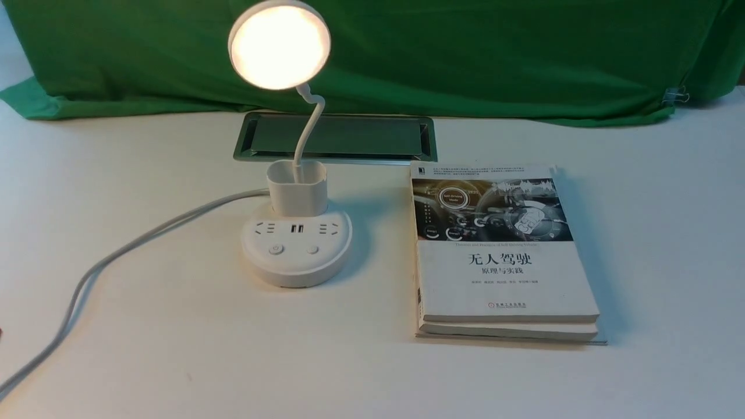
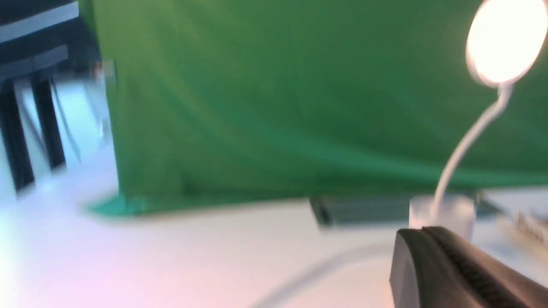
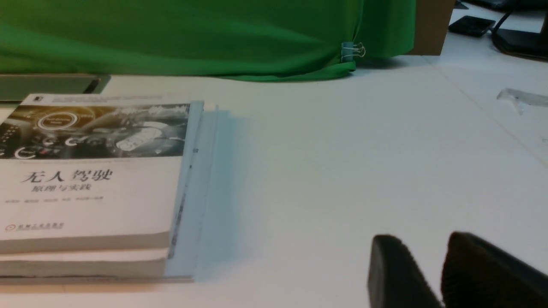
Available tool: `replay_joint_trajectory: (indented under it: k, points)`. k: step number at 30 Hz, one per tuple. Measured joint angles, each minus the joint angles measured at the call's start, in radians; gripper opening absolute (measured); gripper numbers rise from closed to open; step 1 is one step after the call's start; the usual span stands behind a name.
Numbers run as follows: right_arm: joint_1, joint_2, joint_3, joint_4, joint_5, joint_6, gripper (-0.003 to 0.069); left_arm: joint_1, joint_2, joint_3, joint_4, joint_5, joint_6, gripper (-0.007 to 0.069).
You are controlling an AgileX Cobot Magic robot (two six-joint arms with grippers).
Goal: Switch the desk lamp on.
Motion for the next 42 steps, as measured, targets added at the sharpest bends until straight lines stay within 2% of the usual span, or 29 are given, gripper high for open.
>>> replay_joint_trajectory:
  k: [3, 5, 16, 24, 42]
  points:
    - [0.000, 0.000, 0.000, 0.000, 0.000, 0.000, 0.0238, 0.011, 0.000, 0.001, 0.014, 0.182, -0.015, 0.0000]
    - [0.000, 0.000, 0.000, 0.000, 0.000, 0.000, 0.0238, 0.011, 0.000, 0.001, 0.017, 0.201, -0.015, 0.0000]
    - [0.000, 0.000, 0.000, 0.000, 0.000, -0.001, 0.0238, 0.011, 0.000, 0.001, 0.021, 0.209, -0.121, 0.0001]
    - [0.000, 0.000, 0.000, 0.000, 0.000, -0.001, 0.0238, 0.011, 0.000, 0.001, 0.021, 0.161, -0.063, 0.0001]
    - [0.000, 0.000, 0.000, 0.000, -0.001, 0.000, 0.0238, 0.011, 0.000, 0.001, 0.049, 0.161, -0.055, 0.0001]
